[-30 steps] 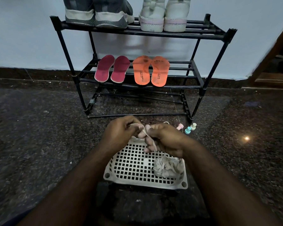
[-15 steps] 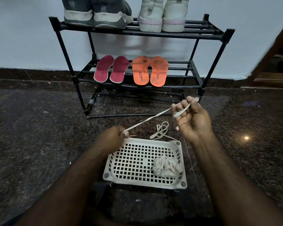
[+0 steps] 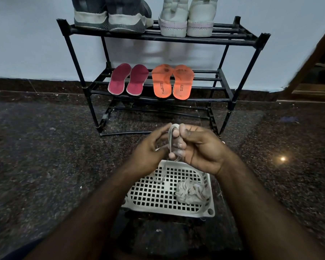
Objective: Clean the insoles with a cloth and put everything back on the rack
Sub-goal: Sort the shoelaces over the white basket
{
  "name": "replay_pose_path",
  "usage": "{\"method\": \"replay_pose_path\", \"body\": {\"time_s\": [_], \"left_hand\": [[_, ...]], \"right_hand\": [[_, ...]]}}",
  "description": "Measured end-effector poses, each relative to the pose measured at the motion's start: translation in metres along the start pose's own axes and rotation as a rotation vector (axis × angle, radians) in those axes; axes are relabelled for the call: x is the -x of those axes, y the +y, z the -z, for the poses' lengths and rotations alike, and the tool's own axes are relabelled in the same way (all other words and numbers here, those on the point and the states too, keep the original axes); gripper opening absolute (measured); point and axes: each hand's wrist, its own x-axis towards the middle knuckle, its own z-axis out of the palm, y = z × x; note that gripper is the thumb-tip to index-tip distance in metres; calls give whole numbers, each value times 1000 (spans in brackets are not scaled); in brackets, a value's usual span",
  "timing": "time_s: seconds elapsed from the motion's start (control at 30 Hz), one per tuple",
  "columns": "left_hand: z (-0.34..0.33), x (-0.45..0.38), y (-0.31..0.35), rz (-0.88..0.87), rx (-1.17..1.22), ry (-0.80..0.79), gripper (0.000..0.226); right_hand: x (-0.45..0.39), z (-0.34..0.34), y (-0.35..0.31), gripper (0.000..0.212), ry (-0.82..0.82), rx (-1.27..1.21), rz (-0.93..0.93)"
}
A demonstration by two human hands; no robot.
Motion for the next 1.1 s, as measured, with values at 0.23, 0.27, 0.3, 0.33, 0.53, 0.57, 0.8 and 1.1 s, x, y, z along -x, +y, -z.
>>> {"method": "replay_pose_path", "body": {"time_s": [0.23, 0.27, 0.3, 0.33, 0.53, 0.57, 0.8, 1.1], "left_hand": [[15, 3, -16, 185, -47, -46, 22], [16, 3, -19, 229, -83, -74, 22], [17, 3, -22, 289, -127, -99, 21], [17, 5, -23, 350, -190, -111, 21], [16, 2, -22, 188, -362, 197, 23], [13, 0, -20, 140, -231, 174, 33], [-19, -3, -14, -22, 113, 133, 43], [-19, 4, -7, 90, 15, 24, 24]], "right_hand": [[1, 15, -9, 26, 87, -236, 130], [0, 15, -10, 27, 120, -258, 162], [0, 15, -10, 29, 155, -276, 192], [-1, 16, -11, 30, 189, -285, 216], [-4, 16, -6, 25, 239, -223, 201], [-5, 14, -4, 24, 230, -213, 186], [-7, 2, 3, 25, 83, -221, 114], [-11, 9, -6, 25, 449, -222, 451]]}}
